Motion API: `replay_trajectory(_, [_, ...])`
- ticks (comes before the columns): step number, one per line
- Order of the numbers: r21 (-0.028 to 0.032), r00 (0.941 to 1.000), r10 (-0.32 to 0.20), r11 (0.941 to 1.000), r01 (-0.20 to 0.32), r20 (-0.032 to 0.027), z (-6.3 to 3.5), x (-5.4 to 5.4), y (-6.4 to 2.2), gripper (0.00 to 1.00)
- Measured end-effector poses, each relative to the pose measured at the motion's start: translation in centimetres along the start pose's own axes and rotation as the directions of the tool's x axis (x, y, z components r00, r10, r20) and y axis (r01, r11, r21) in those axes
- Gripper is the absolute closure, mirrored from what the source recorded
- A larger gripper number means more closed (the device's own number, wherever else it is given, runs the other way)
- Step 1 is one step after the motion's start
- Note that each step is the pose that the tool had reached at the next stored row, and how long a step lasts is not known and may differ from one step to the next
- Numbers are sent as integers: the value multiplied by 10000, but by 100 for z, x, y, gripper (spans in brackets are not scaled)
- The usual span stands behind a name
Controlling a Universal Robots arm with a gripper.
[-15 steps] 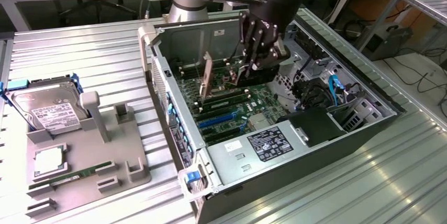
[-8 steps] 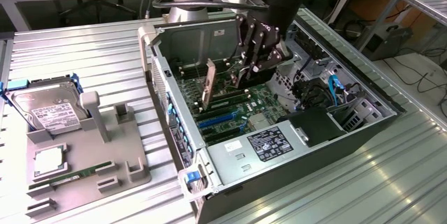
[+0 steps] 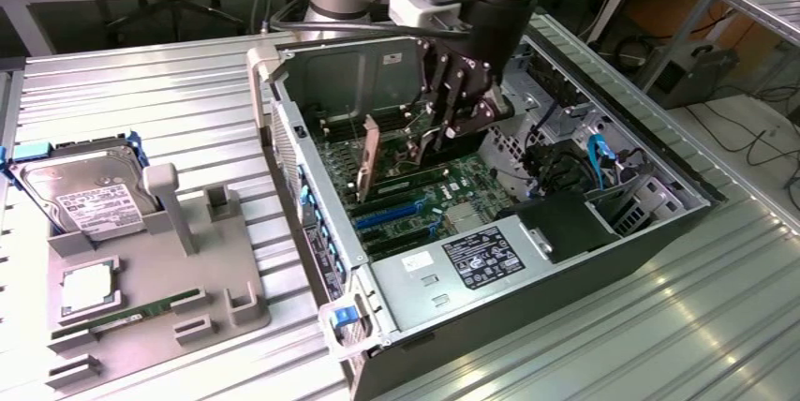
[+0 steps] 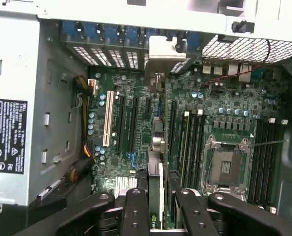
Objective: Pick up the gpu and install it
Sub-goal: 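Insert the gpu into the slot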
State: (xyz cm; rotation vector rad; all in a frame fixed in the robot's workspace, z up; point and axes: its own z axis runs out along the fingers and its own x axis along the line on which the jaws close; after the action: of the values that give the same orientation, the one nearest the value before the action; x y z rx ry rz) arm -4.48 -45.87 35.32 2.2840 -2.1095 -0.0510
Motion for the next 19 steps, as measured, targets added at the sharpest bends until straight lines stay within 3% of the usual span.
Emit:
replay_trajectory(10, [0,9995,311,9995,-311,1,181,-21,100,74])
replay_trajectory(19, [0,9995,311,9995,-311,1,183,-21,104,74])
